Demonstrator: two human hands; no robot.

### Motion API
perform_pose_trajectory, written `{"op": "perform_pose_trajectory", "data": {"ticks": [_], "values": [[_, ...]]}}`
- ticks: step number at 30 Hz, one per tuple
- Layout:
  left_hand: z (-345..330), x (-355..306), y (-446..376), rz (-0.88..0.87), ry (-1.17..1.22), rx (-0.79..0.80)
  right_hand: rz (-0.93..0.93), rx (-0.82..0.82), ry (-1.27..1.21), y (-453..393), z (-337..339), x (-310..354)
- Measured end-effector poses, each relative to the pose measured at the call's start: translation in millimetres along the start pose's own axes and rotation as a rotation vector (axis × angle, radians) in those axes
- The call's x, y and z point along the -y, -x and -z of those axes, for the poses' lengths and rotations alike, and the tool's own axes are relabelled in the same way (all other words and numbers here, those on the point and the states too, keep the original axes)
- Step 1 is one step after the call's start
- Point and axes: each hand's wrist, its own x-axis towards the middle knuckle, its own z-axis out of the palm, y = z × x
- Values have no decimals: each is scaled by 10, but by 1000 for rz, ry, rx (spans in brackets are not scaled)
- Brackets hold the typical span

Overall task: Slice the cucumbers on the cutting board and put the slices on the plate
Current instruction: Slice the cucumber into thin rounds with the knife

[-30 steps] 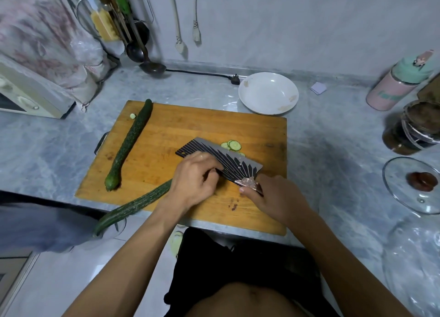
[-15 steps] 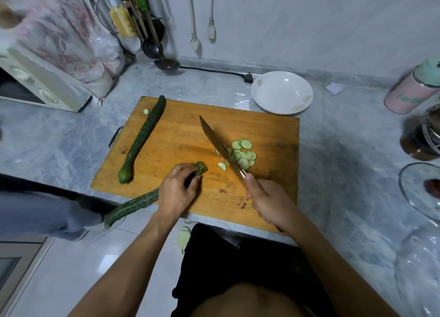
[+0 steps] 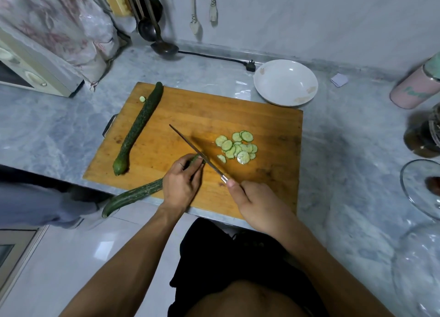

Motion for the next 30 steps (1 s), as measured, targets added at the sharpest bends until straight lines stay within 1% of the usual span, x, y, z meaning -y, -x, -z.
{"op": "perform_pose_trajectory", "data": {"ticks": [4, 7, 11, 13, 17, 24, 30], "values": [[-43, 56, 21, -10, -2, 20, 15, 10, 41, 5, 13, 34], [-52, 67, 17, -37, -20, 17, 6, 22, 10, -36, 9, 39], [-42, 45, 0, -32, -37, 15, 7, 11, 11, -62, -20, 47], [-40, 48, 4, -35, -32, 10, 7, 26, 8, -68, -25, 59], [-39, 50, 4, -64, -38, -3, -60, 90, -39, -119, 18, 76], [-27, 35, -6, -98, -31, -41, -103, 87, -98, -223, -89, 35], [-45, 63, -1, -113, -15, -40, -87, 32, -107, -365, -280, 35]]}}
